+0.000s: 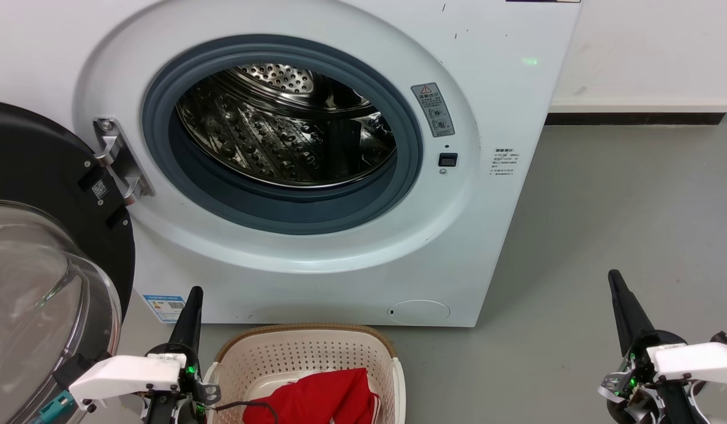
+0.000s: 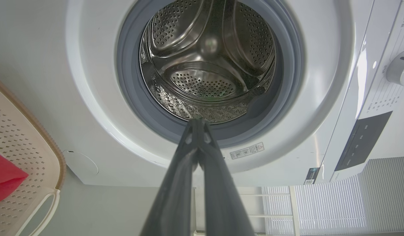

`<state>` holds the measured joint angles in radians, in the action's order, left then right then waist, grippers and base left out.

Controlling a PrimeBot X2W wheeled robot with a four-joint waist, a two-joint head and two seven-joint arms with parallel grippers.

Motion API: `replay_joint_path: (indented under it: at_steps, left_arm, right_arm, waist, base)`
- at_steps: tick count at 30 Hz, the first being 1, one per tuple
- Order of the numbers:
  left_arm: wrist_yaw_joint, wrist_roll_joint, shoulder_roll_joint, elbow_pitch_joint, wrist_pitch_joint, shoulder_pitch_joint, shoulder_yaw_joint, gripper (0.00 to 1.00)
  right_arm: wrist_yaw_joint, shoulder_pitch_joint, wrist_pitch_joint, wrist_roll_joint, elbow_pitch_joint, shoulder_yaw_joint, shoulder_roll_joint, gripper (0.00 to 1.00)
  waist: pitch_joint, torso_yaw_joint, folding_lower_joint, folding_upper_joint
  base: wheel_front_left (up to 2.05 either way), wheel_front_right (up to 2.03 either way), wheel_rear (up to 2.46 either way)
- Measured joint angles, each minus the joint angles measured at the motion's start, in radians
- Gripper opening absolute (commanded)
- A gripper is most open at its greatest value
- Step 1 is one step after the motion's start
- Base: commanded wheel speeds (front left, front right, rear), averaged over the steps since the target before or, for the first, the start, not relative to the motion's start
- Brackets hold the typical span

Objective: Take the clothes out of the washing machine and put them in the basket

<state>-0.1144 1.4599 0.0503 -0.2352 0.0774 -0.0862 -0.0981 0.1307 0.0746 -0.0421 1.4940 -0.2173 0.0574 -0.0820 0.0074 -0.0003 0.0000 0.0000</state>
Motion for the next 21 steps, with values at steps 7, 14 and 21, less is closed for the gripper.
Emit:
replay_joint_path:
  at_steps: [7, 14, 21]
  left_arm:
    - [-0.005, 0.054, 0.0, -0.004, 0.014, -0.005, -0.005, 0.0]
    - [-0.009, 0.105, 0.0, -0.007, 0.026, -0.012, -0.01, 0.0]
    - [-0.015, 0.15, 0.0, -0.01, 0.036, -0.018, -0.015, 0.0]
  right_arm:
    - [0.0, 0.009, -0.014, 0.052, -0.009, 0.006, 0.0, 0.0]
    - [0.0, 0.013, -0.029, 0.104, -0.017, 0.012, 0.001, 0.0]
    - [0.0, 0.025, -0.04, 0.149, -0.026, 0.017, 0.002, 0.0]
  waist:
    - [-0.001, 0.0, 0.0, 0.0]
    - [-0.003, 0.0, 0.0, 0.0]
    - [-0.004, 0.0, 0.0, 0.0]
  base:
    - [0.0, 0.0, 0.0]
    - [0.0, 0.0, 0.0]
    - [0.0, 0.0, 0.0]
